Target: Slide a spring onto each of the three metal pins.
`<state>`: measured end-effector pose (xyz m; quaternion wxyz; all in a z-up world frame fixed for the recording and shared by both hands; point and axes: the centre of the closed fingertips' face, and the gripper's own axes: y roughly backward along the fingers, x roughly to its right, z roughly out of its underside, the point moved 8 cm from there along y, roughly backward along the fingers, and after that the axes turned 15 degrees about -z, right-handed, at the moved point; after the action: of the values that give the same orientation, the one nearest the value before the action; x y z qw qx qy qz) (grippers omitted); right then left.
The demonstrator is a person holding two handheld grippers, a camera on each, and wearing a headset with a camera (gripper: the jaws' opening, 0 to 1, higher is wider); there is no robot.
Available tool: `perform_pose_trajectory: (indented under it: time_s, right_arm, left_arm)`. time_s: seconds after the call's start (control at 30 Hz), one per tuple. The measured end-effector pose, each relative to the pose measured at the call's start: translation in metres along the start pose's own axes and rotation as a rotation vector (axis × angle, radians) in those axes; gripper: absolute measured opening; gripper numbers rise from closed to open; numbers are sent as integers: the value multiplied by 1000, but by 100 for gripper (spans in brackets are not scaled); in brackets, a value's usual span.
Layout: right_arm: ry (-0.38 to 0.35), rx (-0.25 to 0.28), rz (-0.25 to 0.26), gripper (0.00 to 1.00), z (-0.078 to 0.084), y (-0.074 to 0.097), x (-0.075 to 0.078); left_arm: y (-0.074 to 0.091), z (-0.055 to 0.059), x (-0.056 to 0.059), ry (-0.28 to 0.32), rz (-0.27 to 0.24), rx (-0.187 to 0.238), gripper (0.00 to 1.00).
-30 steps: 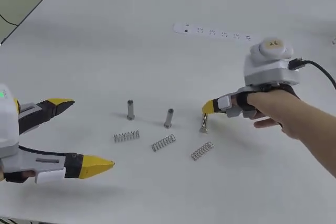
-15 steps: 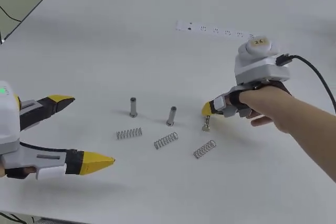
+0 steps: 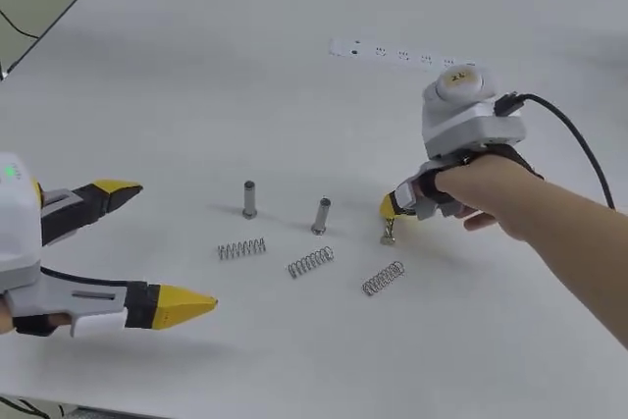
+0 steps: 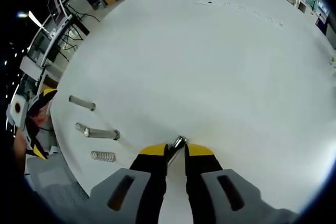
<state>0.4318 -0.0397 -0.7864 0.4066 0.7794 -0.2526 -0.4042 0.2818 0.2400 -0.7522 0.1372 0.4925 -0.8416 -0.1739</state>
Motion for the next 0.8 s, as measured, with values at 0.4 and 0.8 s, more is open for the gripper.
perform_pose_trajectory:
  time_s: [0.4,0.8]
  right_arm:
    - [71,-32,22,5,0,-1,1]
    - [108,-3,5,5,4,3,1]
  left_arm:
    - [0,-1,0,-1,5,-1,98]
    - [-1,-4,0,-5,4,0,98]
